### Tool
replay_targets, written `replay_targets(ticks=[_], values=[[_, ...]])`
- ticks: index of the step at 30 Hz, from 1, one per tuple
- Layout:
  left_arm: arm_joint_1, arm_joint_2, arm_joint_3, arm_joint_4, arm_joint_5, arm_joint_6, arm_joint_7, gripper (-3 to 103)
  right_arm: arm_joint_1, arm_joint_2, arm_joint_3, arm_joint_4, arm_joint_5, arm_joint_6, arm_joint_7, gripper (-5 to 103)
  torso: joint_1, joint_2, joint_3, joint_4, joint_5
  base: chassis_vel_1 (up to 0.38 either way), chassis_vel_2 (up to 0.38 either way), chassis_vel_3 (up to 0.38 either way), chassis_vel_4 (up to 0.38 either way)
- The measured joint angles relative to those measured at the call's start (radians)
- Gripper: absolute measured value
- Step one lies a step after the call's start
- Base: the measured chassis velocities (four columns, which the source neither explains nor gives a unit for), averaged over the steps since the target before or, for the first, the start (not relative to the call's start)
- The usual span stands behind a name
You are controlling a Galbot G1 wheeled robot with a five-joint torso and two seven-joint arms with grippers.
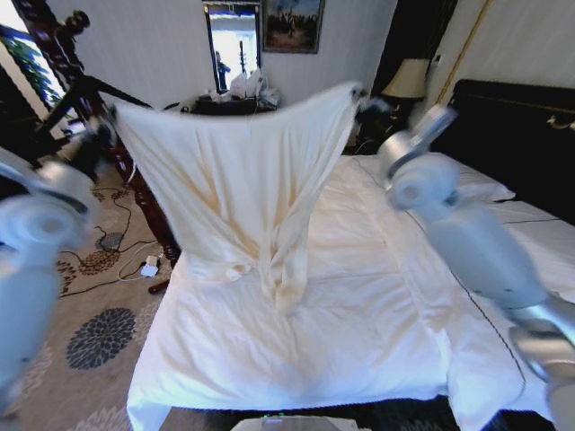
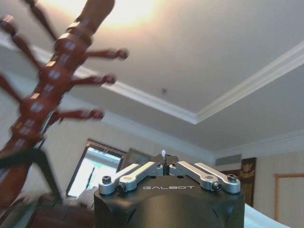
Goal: Pick up the clothes from the bed and hang them on the clothes hanger.
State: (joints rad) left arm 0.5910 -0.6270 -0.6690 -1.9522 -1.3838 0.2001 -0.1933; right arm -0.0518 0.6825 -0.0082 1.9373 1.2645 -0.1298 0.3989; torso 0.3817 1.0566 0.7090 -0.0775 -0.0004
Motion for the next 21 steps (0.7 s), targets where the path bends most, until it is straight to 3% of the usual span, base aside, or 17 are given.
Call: replay_targets(ticks=[4,7,8,11,13,14,17,21], values=[[-0.048,0.062,-0.015,-0.038,-0.022,0.001,-0.014,0,0.005,-0.092,0.064,0.098,0.076,-0.017,0.006,0,0.000,0.000,0.000,-0.0004,0.0006,0.000,0.000,0.000,0.000],[-0.057,0.123,-0.091,-0.091,-0.065,0.013,-0.063,0,-0.013,-0.189,0.170,0.203,0.169,-0.043,0.027,0,0.000,0.000,0.000,-0.0006,0.0006,0.000,0.000,0.000,0.000],[-0.057,0.123,-0.091,-0.091,-0.065,0.013,-0.063,0,-0.013,-0.189,0.170,0.203,0.169,-0.043,0.027,0,0.000,0.000,0.000,-0.0006,0.0006,0.000,0.000,0.000,0.000],[0.062,0.191,-0.285,-0.178,-0.110,0.057,-0.114,0,-0.013,-0.323,0.255,0.312,0.256,-0.052,0.081,0,0.000,0.000,0.000,-0.0005,0.0004,0.000,0.000,0.000,0.000],[0.094,0.202,-0.328,-0.190,-0.109,0.065,-0.121,0,-0.010,-0.345,0.263,0.322,0.260,-0.052,0.083,0,0.000,0.000,0.000,-0.0004,0.0005,0.000,0.000,0.000,0.000],[0.184,0.225,-0.441,-0.227,-0.112,0.097,-0.154,0,0.006,-0.397,0.274,0.340,0.272,-0.061,0.087,0,0.000,0.000,0.000,0.0000,0.0002,0.000,0.000,0.000,0.000],[0.244,0.234,-0.500,-0.263,-0.119,0.148,-0.196,0,0.022,-0.413,0.265,0.345,0.286,-0.088,0.102,0,-0.001,0.001,-0.001,0.0002,0.0000,0.000,0.000,0.000,0.000],[0.266,0.202,-0.423,-0.300,-0.017,0.248,-0.235,0,-0.003,-0.363,0.197,0.319,0.232,-0.157,0.111,0,0.000,0.000,0.000,-0.0005,0.0006,0.000,0.000,0.000,0.000]])
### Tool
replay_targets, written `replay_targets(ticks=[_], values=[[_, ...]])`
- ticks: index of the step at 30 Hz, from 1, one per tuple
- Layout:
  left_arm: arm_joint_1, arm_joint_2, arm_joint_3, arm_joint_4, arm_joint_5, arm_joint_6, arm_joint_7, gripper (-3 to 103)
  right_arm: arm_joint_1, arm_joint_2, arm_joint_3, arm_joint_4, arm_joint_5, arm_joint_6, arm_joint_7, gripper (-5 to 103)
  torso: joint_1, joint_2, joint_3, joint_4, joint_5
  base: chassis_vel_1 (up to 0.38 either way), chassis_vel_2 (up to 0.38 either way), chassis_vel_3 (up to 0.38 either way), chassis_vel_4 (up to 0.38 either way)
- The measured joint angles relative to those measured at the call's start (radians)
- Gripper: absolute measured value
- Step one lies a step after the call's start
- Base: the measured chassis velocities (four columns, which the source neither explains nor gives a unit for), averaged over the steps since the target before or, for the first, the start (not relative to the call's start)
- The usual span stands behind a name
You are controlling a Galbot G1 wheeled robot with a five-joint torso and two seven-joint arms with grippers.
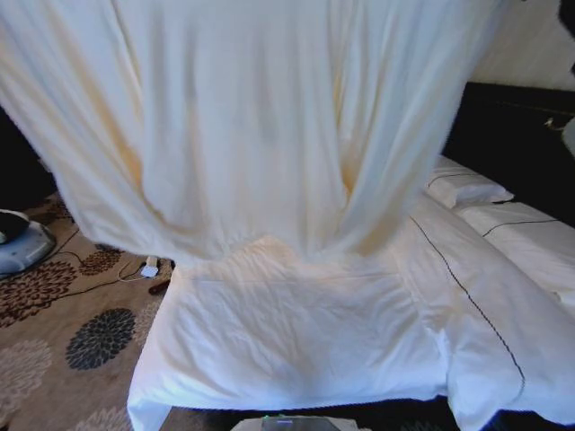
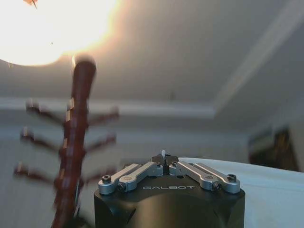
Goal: Pick up the clothes from the bed and hang them on the clothes hanger.
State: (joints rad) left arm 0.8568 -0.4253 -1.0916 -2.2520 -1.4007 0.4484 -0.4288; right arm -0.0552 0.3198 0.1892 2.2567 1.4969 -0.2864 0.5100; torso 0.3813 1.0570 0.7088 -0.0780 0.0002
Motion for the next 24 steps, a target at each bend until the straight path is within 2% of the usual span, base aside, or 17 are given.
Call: replay_targets(ticks=[1,3,4,5,6,7,9,10,12,13,14,15,17,19,20,21,24], values=[[0.003,-0.014,0.031,-0.001,0.036,0.034,-0.001,0,-0.007,0.027,-0.029,-0.014,-0.018,-0.021,0.003,0,0.000,0.000,0.000,-0.0005,-0.0003,0.000,0.000,0.000,0.000],[0.049,-0.057,0.090,-0.008,0.117,0.124,-0.016,0,0.023,0.160,-0.194,-0.109,-0.099,-0.058,0.018,0,0.001,0.000,0.000,-0.0014,-0.0002,0.000,0.000,0.000,0.000],[0.049,-0.057,0.090,-0.008,0.117,0.124,-0.016,0,0.023,0.160,-0.194,-0.109,-0.099,-0.058,0.018,0,0.001,0.000,0.000,-0.0014,-0.0002,0.000,0.000,0.000,0.000],[0.071,-0.077,0.113,-0.007,0.146,0.152,-0.029,0,0.052,0.237,-0.285,-0.177,-0.142,-0.061,0.021,0,0.001,0.000,0.001,-0.0002,0.0003,0.000,0.000,0.000,0.000],[0.074,-0.081,0.121,-0.005,0.152,0.157,-0.031,0,0.056,0.253,-0.301,-0.190,-0.150,-0.061,0.021,0,0.001,0.000,0.000,0.0003,0.0006,0.000,0.000,0.000,0.000],[0.076,-0.108,0.176,0.021,0.187,0.176,-0.043,0,0.070,0.324,-0.371,-0.258,-0.193,-0.063,0.021,0,0.001,-0.001,0.001,0.0024,0.0012,0.000,0.000,0.000,0.000],[0.059,-0.138,0.254,0.062,0.223,0.200,-0.051,0,0.075,0.399,-0.438,-0.335,-0.244,-0.064,0.022,0,0.001,-0.001,0.001,0.0028,-0.0017,0.000,0.000,0.000,0.000],[0.059,-0.138,0.254,0.062,0.223,0.200,-0.051,0,0.075,0.399,-0.438,-0.335,-0.244,-0.064,0.022,0,0.001,-0.001,0.001,0.0028,-0.0017,0.000,0.000,0.000,0.000],[-0.097,-0.258,0.554,0.236,0.348,0.232,-0.075,0,0.051,0.546,-0.587,-0.556,-0.357,-0.055,0.023,0,0.001,-0.001,0.001,0.0016,-0.0021,0.000,0.000,0.000,0.000],[-0.165,-0.317,0.655,0.323,0.383,0.234,-0.091,0,0.037,0.596,-0.627,-0.665,-0.417,-0.042,0.023,0,0.001,-0.001,0.001,-0.0002,-0.0001,0.000,0.000,0.000,0.000],[-0.210,-0.366,0.721,0.398,0.407,0.231,-0.102,0,0.025,0.634,-0.651,-0.756,-0.468,-0.023,0.013,0,0.001,-0.001,0.001,-0.0007,0.0004,0.000,0.000,0.000,0.000],[-0.210,-0.366,0.721,0.398,0.407,0.231,-0.102,0,0.025,0.634,-0.651,-0.756,-0.468,-0.023,0.013,0,0.001,-0.001,0.001,-0.0007,0.0004,0.000,0.000,0.000,0.000],[-0.264,-0.438,0.795,0.511,0.441,0.213,-0.111,0,0.010,0.685,-0.670,-0.866,-0.529,0.008,-0.008,0,0.001,-0.001,0.001,-0.0015,0.0006,0.000,0.000,0.000,0.000],[-0.338,-0.538,0.878,0.654,0.482,0.171,-0.104,0,-0.010,0.771,-0.681,-0.995,-0.581,0.045,-0.035,0,0.002,-0.001,0.001,-0.0009,-0.0002,0.000,0.000,0.000,0.000],[-0.367,-0.574,0.904,0.703,0.498,0.149,-0.098,0,-0.016,0.803,-0.683,-1.033,-0.593,0.057,-0.044,0,0.001,-0.001,0.001,0.0006,-0.0002,0.000,0.000,0.000,0.000],[-0.367,-0.574,0.904,0.703,0.498,0.149,-0.098,0,-0.016,0.803,-0.683,-1.033,-0.593,0.057,-0.044,0,0.001,-0.001,0.001,0.0006,-0.0002,0.000,0.000,0.000,0.000],[-0.454,-0.660,0.971,0.816,0.509,0.100,-0.085,0,-0.030,0.893,-0.688,-1.129,-0.646,0.087,-0.073,0,0.000,-0.001,0.000,0.0015,-0.0001,0.000,0.000,0.000,0.000]])
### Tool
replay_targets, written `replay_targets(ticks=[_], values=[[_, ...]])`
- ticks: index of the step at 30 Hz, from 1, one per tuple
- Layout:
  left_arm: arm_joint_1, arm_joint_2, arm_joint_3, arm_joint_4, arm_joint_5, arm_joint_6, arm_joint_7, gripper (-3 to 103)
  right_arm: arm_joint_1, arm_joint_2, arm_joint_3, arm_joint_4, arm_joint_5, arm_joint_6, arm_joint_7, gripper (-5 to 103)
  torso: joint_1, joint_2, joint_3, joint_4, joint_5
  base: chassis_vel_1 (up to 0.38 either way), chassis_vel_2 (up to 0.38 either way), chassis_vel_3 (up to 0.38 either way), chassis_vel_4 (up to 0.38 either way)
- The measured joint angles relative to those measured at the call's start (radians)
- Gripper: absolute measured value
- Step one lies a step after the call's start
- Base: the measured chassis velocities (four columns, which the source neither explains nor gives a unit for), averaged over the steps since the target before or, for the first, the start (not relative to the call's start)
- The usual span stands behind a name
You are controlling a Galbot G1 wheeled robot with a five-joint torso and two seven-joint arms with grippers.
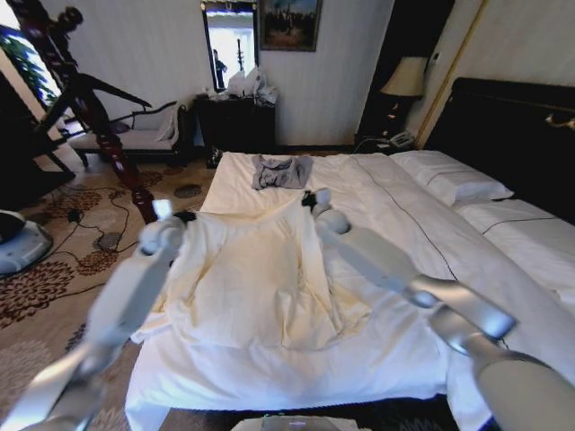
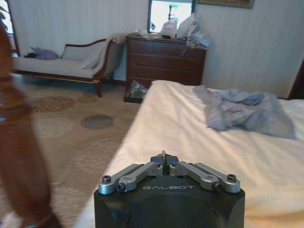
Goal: Pick up the clothes from the bed and hang them on the clothes hanger.
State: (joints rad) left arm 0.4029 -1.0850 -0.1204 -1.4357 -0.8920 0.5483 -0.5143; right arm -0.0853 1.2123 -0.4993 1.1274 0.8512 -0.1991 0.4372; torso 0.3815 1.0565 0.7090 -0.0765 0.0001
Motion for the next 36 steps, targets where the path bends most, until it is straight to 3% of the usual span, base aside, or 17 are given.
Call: replay_targets(ticks=[2,5,6,9,12,13,15,17,19,21,22,24,26,27,31,33,36], values=[[-0.024,-0.023,0.016,0.033,0.000,-0.011,0.001,0,-0.004,0.016,-0.004,-0.018,-0.012,0.005,-0.003,0,0.000,0.000,0.000,-0.0005,0.0000,0.000,0.000,0.000,0.000],[-0.095,-0.132,0.055,0.187,0.016,-0.043,-0.009,0,-0.024,0.061,-0.021,-0.083,-0.048,0.017,-0.004,0,0.000,0.000,0.000,-0.0018,0.0001,0.000,0.000,0.000,0.000],[-0.095,-0.132,0.055,0.187,0.016,-0.043,-0.009,0,-0.024,0.061,-0.021,-0.083,-0.048,0.017,-0.004,0,0.000,0.000,0.000,-0.0018,0.0001,0.000,0.000,0.000,0.000],[-0.132,-0.246,0.057,0.320,0.057,-0.075,-0.014,0,-0.047,0.095,-0.017,-0.135,-0.088,0.050,-0.005,0,0.000,0.000,0.000,-0.0017,0.0002,0.000,0.000,0.000,0.000],[-0.139,-0.287,0.055,0.365,0.069,-0.075,-0.012,0,-0.056,0.105,-0.004,-0.148,-0.091,0.062,-0.005,0,0.000,0.000,0.000,-0.0014,0.0001,0.000,0.000,0.000,0.000],[-0.142,-0.319,0.054,0.398,0.074,-0.064,-0.010,0,-0.064,0.114,0.008,-0.161,-0.085,0.070,-0.005,-2,0.000,0.000,0.000,-0.0013,0.0002,0.000,0.000,0.000,0.000],[-0.142,-0.356,0.052,0.433,0.083,-0.041,-0.013,6,-0.071,0.128,0.030,-0.177,-0.053,0.094,-0.015,8,0.000,0.000,0.000,-0.0012,-0.0001,0.000,0.000,0.000,0.000],[-0.142,-0.361,0.051,0.435,0.085,-0.034,-0.015,6,-0.072,0.129,0.034,-0.177,-0.044,0.097,-0.018,8,0.000,0.000,0.000,-0.0013,-0.0001,0.000,0.000,0.000,0.000],[-0.128,-0.371,0.045,0.420,0.081,0.049,-0.063,16,-0.079,0.124,0.043,-0.144,0.042,0.083,-0.013,19,0.000,0.000,0.000,-0.0014,0.0000,0.000,0.000,0.000,0.000],[-0.113,-0.362,0.043,0.386,0.061,0.111,-0.105,22,-0.087,0.103,0.044,-0.072,0.139,0.017,0.031,25,0.000,0.000,0.000,-0.0013,-0.0002,0.000,0.000,0.000,0.000],[-0.113,-0.362,0.043,0.386,0.061,0.111,-0.105,22,-0.087,0.103,0.044,-0.072,0.139,0.017,0.031,25,0.000,0.000,0.000,-0.0013,-0.0002,0.000,0.000,0.000,0.000],[-0.084,-0.316,0.035,0.324,0.030,0.168,-0.126,32,-0.104,0.061,0.079,0.103,0.409,-0.214,0.224,36,0.000,0.000,0.000,-0.0011,-0.0003,0.000,0.000,0.000,0.000],[-0.061,-0.274,0.031,0.281,0.009,0.182,-0.122,43,-0.111,0.034,0.101,0.184,0.526,-0.320,0.334,46,0.000,0.000,0.000,-0.0012,-0.0003,0.000,0.000,0.000,0.000],[-0.061,-0.274,0.031,0.281,0.009,0.182,-0.122,43,-0.111,0.034,0.101,0.184,0.526,-0.320,0.334,46,0.000,0.000,0.000,-0.0012,-0.0003,0.000,0.000,0.000,0.000],[0.060,-0.092,0.005,0.077,-0.051,0.177,-0.062,59,-0.136,-0.106,0.123,0.326,0.589,-0.376,0.419,62,0.000,0.000,0.000,-0.0004,-0.0003,0.000,0.000,0.000,0.000],[0.084,-0.063,-0.005,0.036,-0.052,0.165,-0.042,65,-0.145,-0.139,0.133,0.355,0.590,-0.375,0.422,68,0.000,0.000,0.000,-0.0006,-0.0007,0.000,0.000,0.000,0.000],[0.188,0.050,-0.093,-0.159,-0.063,0.093,0.015,76,-0.226,-0.264,0.227,0.517,0.514,-0.285,0.355,84,0.000,0.000,0.000,-0.0019,-0.0010,0.000,0.000,0.000,0.000]])
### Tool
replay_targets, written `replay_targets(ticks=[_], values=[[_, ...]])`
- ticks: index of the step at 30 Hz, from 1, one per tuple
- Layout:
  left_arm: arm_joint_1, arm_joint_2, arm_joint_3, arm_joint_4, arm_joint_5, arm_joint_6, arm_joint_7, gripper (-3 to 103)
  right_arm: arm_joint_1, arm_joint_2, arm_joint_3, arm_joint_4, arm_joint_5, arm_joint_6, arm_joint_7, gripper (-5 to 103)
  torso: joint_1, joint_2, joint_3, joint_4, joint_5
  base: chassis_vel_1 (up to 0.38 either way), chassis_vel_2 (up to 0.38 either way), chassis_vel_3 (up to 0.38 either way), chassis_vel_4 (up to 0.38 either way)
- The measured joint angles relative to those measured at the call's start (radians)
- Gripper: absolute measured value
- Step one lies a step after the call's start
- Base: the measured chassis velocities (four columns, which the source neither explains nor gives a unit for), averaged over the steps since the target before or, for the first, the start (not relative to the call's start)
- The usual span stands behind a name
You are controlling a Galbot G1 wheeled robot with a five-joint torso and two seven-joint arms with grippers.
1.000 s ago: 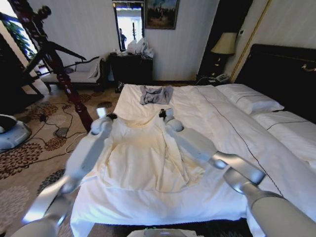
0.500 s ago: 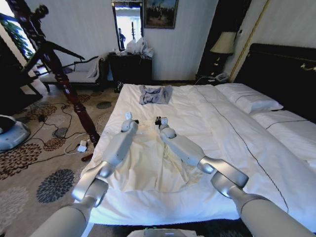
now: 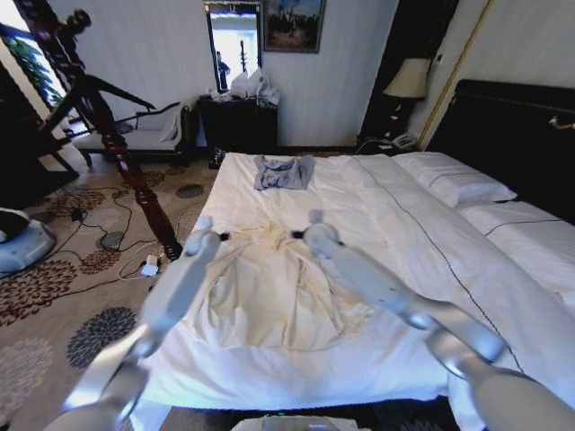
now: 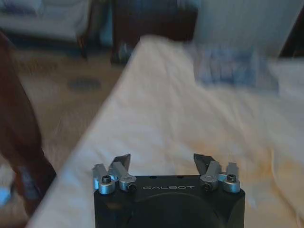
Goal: Pick up the clothes from the bed and hang them on the clothes hanger.
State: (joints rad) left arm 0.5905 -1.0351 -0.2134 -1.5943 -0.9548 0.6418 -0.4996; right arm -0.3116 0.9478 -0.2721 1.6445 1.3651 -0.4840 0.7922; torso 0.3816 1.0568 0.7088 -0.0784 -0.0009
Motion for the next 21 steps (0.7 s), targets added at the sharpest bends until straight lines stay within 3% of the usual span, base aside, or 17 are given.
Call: replay_targets(ticks=[1,3,4,6,8,10,13,14,15,18,19,21], values=[[0.032,0.043,-0.048,-0.082,-0.010,-0.018,0.007,81,-0.045,-0.039,0.033,0.043,-0.082,0.073,-0.060,84,0.000,0.000,0.000,0.0003,0.0014,0.000,0.000,0.000,0.000],[0.044,0.059,-0.067,-0.115,-0.015,-0.023,0.009,86,-0.069,-0.059,0.052,0.062,-0.140,0.115,-0.094,90,0.000,0.000,0.000,0.0009,0.0014,0.000,0.000,0.000,0.000],[0.072,0.105,-0.126,-0.205,-0.031,-0.032,0.010,92,-0.125,-0.103,0.111,0.091,-0.263,0.206,-0.171,95,0.000,0.000,0.000,0.0014,0.0010,0.000,0.000,0.000,0.000],[0.102,0.180,-0.216,-0.316,-0.065,-0.039,0.009,98,-0.211,-0.159,0.227,0.132,-0.359,0.308,-0.266,100,0.000,0.000,0.000,0.0004,0.0013,0.000,0.000,0.000,0.000],[0.108,0.208,-0.246,-0.345,-0.076,-0.039,0.009,98,-0.233,-0.173,0.262,0.148,-0.365,0.324,-0.281,100,0.000,0.000,0.000,0.0001,0.0013,0.000,0.000,0.000,0.000],[0.114,0.318,-0.330,-0.405,-0.081,-0.059,0.017,100,-0.302,-0.212,0.420,0.213,-0.326,0.376,-0.306,100,0.000,0.000,0.000,0.0000,0.0015,0.000,0.000,0.000,0.000],[0.114,0.367,-0.361,-0.425,-0.078,-0.073,0.014,100,-0.328,-0.222,0.497,0.240,-0.300,0.399,-0.312,100,0.000,0.000,0.000,0.0010,0.0005,0.000,0.000,0.000,0.000],[0.134,0.440,-0.446,-0.492,-0.122,-0.045,-0.027,100,-0.402,-0.224,0.686,0.322,-0.277,0.408,-0.321,100,0.000,0.000,0.000,0.0008,0.0002,0.000,0.000,0.000,0.000],[0.138,0.468,-0.492,-0.509,-0.153,-0.009,-0.070,100,-0.450,-0.221,0.749,0.365,-0.264,0.393,-0.321,100,0.000,0.000,0.000,0.0004,0.0009,0.000,0.000,0.000,0.000],[0.129,0.504,-0.529,-0.495,-0.175,0.015,-0.093,100,-0.515,-0.216,0.815,0.403,-0.254,0.380,-0.321,100,0.000,0.000,0.000,0.0003,0.0010,0.000,0.000,0.000,0.000],[0.112,0.530,-0.544,-0.463,-0.179,0.018,-0.082,100,-0.555,-0.210,0.849,0.417,-0.254,0.375,-0.324,100,0.000,0.000,0.000,0.0004,0.0009,0.000,0.000,0.000,0.000],[0.057,0.606,-0.554,-0.342,-0.197,-0.016,0.057,100,-0.639,-0.184,0.915,0.434,-0.278,0.375,-0.350,100,0.000,0.000,0.000,0.0008,0.0006,0.000,0.000,0.000,0.000]])
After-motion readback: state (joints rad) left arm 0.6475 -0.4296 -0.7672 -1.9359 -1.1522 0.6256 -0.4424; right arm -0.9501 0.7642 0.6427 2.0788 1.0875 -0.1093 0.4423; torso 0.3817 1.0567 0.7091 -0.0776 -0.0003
